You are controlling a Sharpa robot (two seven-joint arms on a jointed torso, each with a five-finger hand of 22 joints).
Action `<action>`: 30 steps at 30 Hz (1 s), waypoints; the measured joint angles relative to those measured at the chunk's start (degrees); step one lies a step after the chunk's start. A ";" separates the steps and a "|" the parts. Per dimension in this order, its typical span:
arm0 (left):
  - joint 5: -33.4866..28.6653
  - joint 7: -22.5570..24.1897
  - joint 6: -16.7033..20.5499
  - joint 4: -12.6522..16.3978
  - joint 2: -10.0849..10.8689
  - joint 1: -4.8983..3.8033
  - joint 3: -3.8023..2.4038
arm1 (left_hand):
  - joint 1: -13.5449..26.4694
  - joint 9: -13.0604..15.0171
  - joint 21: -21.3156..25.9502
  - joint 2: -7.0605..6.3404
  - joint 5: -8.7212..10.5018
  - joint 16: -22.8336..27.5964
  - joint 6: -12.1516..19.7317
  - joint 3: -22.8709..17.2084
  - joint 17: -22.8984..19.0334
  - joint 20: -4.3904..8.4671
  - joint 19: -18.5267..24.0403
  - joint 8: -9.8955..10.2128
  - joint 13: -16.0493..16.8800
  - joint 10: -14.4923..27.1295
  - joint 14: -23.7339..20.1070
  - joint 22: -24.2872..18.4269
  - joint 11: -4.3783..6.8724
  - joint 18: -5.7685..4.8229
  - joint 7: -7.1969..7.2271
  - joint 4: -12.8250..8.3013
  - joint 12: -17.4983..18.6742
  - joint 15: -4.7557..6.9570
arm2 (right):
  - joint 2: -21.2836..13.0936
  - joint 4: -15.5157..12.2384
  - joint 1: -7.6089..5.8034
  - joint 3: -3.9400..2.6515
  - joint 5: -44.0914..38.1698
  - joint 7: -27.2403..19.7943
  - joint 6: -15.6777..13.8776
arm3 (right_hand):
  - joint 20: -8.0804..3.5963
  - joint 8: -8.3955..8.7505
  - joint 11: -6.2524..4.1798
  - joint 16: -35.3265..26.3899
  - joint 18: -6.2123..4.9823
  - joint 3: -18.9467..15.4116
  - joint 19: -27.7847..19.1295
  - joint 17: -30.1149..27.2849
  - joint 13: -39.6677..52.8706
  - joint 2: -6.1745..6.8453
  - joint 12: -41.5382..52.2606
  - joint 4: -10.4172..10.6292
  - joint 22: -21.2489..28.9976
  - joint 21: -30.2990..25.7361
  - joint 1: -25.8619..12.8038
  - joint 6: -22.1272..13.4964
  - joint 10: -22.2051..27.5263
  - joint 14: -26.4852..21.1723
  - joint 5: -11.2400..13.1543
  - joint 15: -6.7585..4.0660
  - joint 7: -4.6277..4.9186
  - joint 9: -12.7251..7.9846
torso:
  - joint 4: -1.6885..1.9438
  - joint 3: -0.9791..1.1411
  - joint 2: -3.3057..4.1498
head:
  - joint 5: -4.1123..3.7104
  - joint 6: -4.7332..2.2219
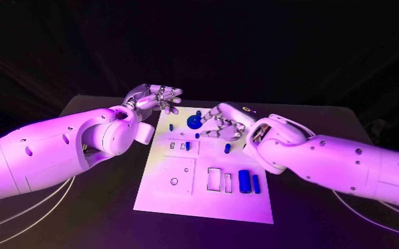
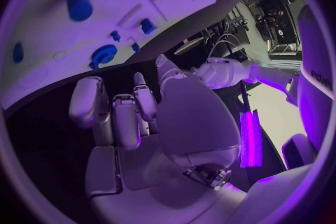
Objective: Assemble the parts on the task board
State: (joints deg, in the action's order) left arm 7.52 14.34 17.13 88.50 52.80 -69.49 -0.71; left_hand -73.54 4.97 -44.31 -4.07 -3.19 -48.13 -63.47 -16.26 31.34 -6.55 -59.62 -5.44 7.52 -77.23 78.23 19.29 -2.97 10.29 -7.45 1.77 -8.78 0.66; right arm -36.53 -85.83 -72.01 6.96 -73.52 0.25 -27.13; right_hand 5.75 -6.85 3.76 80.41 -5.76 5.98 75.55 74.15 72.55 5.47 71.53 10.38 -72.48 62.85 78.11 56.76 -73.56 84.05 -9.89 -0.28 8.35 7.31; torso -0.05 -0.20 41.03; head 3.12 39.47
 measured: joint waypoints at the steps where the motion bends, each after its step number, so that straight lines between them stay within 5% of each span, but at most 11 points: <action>1: 1.17 -0.93 -0.50 -0.32 -0.11 0.00 0.00 | 0.95 0.04 -1.46 -0.01 0.00 -5.49 0.00 0.63 6.46 0.65 -1.28 0.00 0.88 -0.92 1.52 0.74 0.12 0.00 0.00 0.63 -1.02 0.22 | -1.28 -0.41 -0.65 -0.07 2.53 -1.03 0.21 | -0.11 0.00 -0.11 -1.93 -0.12 0.12 -1.38 -1.73 -1.55 -0.20 -1.87 -0.12 1.62 -2.89 0.20 0.14 1.31 0.07 -0.10 -0.07 0.07 0.00 | -0.09 -0.04 -0.16 | 0.08 -0.01; 5: 7.36 -6.29 -3.63 -1.72 -0.82 -0.03 0.00 | 2.20 0.56 -7.02 0.19 0.00 -21.95 -0.42 2.70 27.34 2.52 -5.67 -0.28 5.04 -2.64 5.35 4.13 1.04 -0.01 0.42 2.70 -5.66 1.15 | -6.79 -2.35 -2.90 -0.08 14.31 -4.19 1.81 | -0.52 -0.59 -0.41 -23.66 -4.49 0.32 -12.14 -23.60 -20.89 -0.78 -23.97 -0.23 16.51 -26.31 0.78 1.20 11.62 -6.24 -0.74 -0.89 -0.55 -0.14 | -0.38 -0.08 -0.77 | 0.44 0.01; 6: 9.02 -7.67 -4.43 -2.03 -1.02 -0.03 0.00 | 2.33 0.80 -10.14 0.06 0.00 -25.82 -0.66 3.23 32.76 2.92 -7.92 -0.59 6.47 -2.91 5.64 8.11 1.31 0.00 0.66 3.23 -7.30 1.39 | -8.05 -2.76 -3.28 -0.08 16.93 -4.67 2.23 | -0.45 -0.60 -0.47 -31.79 -4.50 0.70 -13.47 -30.52 -25.74 -1.16 -29.64 0.15 19.25 -30.25 1.16 1.67 12.05 -8.40 -0.75 -1.06 -0.44 -0.24 | -0.43 -0.09 -0.92 | 0.53 0.04; 9: 15.13 -12.71 -7.29 -2.86 -1.73 -0.04 -0.01 | 2.50 1.59 -21.84 0.27 0.00 -33.46 -0.17 4.72 42.58 3.89 -15.72 -1.28 12.12 -1.50 5.84 25.02 1.62 -2.78 1.46 4.72 -13.34 1.65 | -11.77 -3.59 -4.05 -0.07 25.21 -5.86 3.61 | 0.11 -0.30 -0.51 -44.15 -4.49 2.04 -14.82 -38.31 -35.49 -0.86 -40.89 0.55 24.21 -36.70 1.93 2.05 11.14 -10.51 -0.98 -0.32 -0.16 -0.71 | -0.64 -0.07 -1.47 | 0.93 0.25; 13: 23.20 -19.45 -11.13 -3.85 -2.68 -0.23 -0.01 | 2.99 2.75 -29.75 1.96 0.00 -36.87 -0.02 6.17 43.62 4.37 -20.83 -2.62 18.86 1.98 5.75 37.85 1.81 -4.19 1.61 7.77 -20.68 1.93 | -14.88 -4.13 -4.46 -0.04 33.65 -6.98 5.00 | 1.17 1.00 -0.19 -56.45 -4.47 4.12 -15.74 -44.51 -48.04 -0.23 -54.18 1.30 30.38 -43.56 3.12 2.88 5.60 -10.28 -1.35 0.99 0.22 -1.27 | -0.91 0.16 -2.16 | 1.55 0.59; 20: 36.09 -31.32 -17.16 -5.44 -5.10 -1.54 -0.03 | 4.85 5.05 -33.06 1.93 0.00 -37.28 1.07 9.97 43.62 4.48 -22.79 -5.68 26.99 6.13 5.75 43.77 1.93 -5.02 1.85 13.30 -30.14 1.94 | -17.77 -4.52 -4.69 0.00 41.38 -8.33 6.55 | 2.71 2.32 0.79 -67.31 -4.46 5.84 -16.12 -50.49 -58.13 -0.01 -64.78 1.50 40.99 -53.51 3.32 4.27 0.80 -7.25 -2.19 1.78 0.52 -1.79 | -1.16 0.70 -3.13 | 2.38 1.26; 23: 40.10 -35.51 -18.35 -6.16 -6.54 -1.75 -0.04 | 5.80 6.61 -34.96 1.11 0.00 -37.28 0.31 12.33 43.61 4.82 -23.43 -8.09 35.41 4.01 5.82 47.23 2.63 -5.45 2.61 14.58 -39.16 2.48 | -18.19 -4.44 -4.70 0.02 42.49 -8.74 6.74 | 3.66 2.46 1.12 -70.31 -4.45 5.91 -16.70 -52.10 -59.97 0.41 -66.70 1.54 44.38 -56.36 2.90 4.32 0.39 -7.67 -2.22 2.20 0.58 -1.88 | -1.14 0.87 -3.42 | 2.53 1.50; 26: 42.58 -38.45 -18.94 -6.83 -7.76 -1.85 -0.02 | 6.66 9.86 -36.03 1.83 0.00 -37.28 0.82 15.52 43.61 5.02 -23.63 -12.04 45.29 2.42 5.75 48.79 3.56 -5.45 3.28 14.65 -49.67 3.36 | -18.32 -4.39 -4.71 0.03 42.80 -9.06 6.75 | 4.10 2.74 1.26 -72.20 -4.45 6.06 -16.70 -53.23 -61.05 0.44 -67.64 1.40 46.52 -57.92 2.87 4.32 0.25 -8.11 -2.22 2.64 0.59 -2.01 | -1.14 0.98 -3.58 | 2.55 1.70; 30: 45.76 -42.43 -19.69 -8.05 -9.59 -1.99 0.01 | 7.46 13.41 -36.90 2.63 0.00 -37.28 2.23 18.34 43.61 5.05 -23.66 -15.70 51.22 1.48 5.75 50.47 3.66 -5.46 3.99 14.65 -55.81 3.36 | -18.46 -4.38 -4.71 0.10 42.73 -9.52 6.65 | 4.34 2.74 1.71 -74.07 -4.46 6.22 -16.46 -54.32 -62.22 0.89 -67.65 1.24 48.61 -58.87 2.42 4.31 0.70 -8.62 -2.22 3.14 0.60 -2.11 | -1.13 1.11 -3.74 | 2.58 2.03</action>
State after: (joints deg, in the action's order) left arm 53.27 -28.09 -2.56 80.45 43.21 -71.47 -0.70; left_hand -66.09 18.38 -81.22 -1.44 -3.19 -85.41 -61.25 2.08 74.94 -1.50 -83.28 -21.14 58.74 -75.75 83.99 69.76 0.69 4.83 -3.46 16.42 -64.58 4.03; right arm -54.99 -90.20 -76.72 7.06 -30.79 -9.26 -20.49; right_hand 10.09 -4.11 5.47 6.34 -10.22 12.20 59.09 19.83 10.33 6.36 3.88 11.61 -23.87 3.98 80.53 61.07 -72.86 75.44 -12.11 2.86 8.95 5.21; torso -1.19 0.91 37.29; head 5.70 41.50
